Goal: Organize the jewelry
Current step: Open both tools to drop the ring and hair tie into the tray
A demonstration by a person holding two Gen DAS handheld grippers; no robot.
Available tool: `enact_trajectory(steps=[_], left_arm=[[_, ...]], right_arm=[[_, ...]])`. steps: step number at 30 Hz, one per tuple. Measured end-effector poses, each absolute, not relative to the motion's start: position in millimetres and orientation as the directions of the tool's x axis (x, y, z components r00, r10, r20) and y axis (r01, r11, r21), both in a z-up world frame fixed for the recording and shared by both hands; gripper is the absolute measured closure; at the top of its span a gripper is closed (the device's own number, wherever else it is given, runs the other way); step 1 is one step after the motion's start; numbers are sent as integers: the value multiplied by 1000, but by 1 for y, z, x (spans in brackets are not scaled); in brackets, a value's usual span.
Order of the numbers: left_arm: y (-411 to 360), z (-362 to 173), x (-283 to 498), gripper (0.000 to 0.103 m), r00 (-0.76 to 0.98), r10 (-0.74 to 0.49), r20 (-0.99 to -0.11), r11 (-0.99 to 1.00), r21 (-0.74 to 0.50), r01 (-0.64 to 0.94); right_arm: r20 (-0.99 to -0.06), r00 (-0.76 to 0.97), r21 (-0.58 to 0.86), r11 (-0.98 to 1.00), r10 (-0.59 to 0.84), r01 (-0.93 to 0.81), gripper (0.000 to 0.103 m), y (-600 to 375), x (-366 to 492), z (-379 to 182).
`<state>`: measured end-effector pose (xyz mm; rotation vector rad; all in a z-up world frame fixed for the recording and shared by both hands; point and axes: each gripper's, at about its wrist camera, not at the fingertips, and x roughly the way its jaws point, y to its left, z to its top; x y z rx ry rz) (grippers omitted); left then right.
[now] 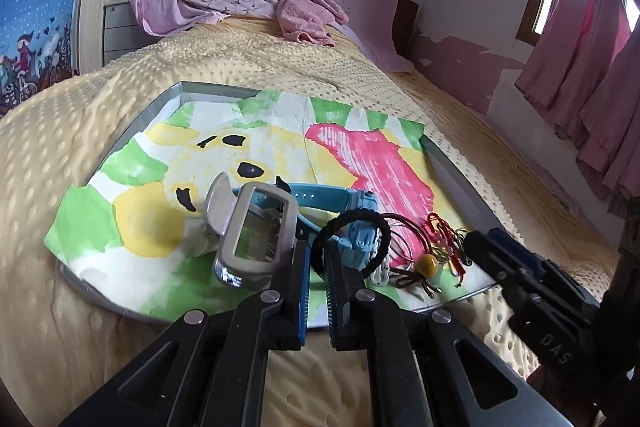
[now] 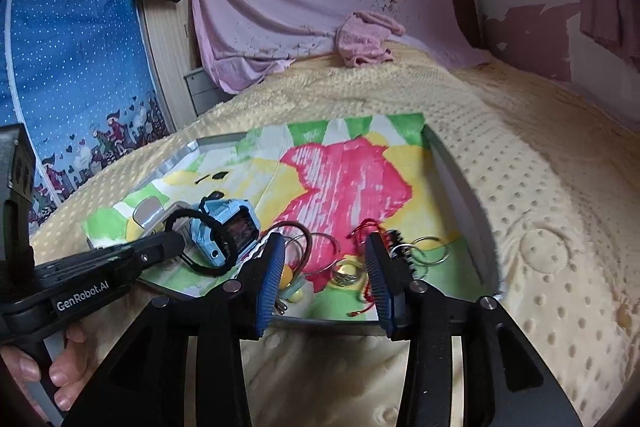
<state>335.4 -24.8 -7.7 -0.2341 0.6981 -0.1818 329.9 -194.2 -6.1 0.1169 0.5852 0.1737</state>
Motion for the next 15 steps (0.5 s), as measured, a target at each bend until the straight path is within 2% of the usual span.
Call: enact_trajectory(steps=[2,5,8,10,11,14,15], left_arm=[[-23,-7,331,95,757,-240,-608,958,-276,82],[-22,-5,328,90,756,-239,-609,958,-276,80],[-21,-4,325,73,763,-234,-602,958,-276,77],[-21,-1,319,46,776,-229,-587,959,-271,78],[-21,1,315,40,789,-222,-573,961,-265,77],[-22,6,306,38,806,-216,-551,964,-250,87],[-22,8,304,35,809,-215,-548,965,-249,88]], right_arm=[[-523,833,145,982,182,-124,65,-196,323,0],[-494,854,135,984,165,-112,57,-201,314,9],[-481,862,141,984,162,-107,56,-206,307,16],[-476,865,141,984,160,-104,56,-209,303,17],[-475,866,142,985,158,-102,56,-210,302,18],[-466,871,146,984,158,-100,54,-213,296,20],[-462,873,149,984,158,-99,49,-214,293,20]])
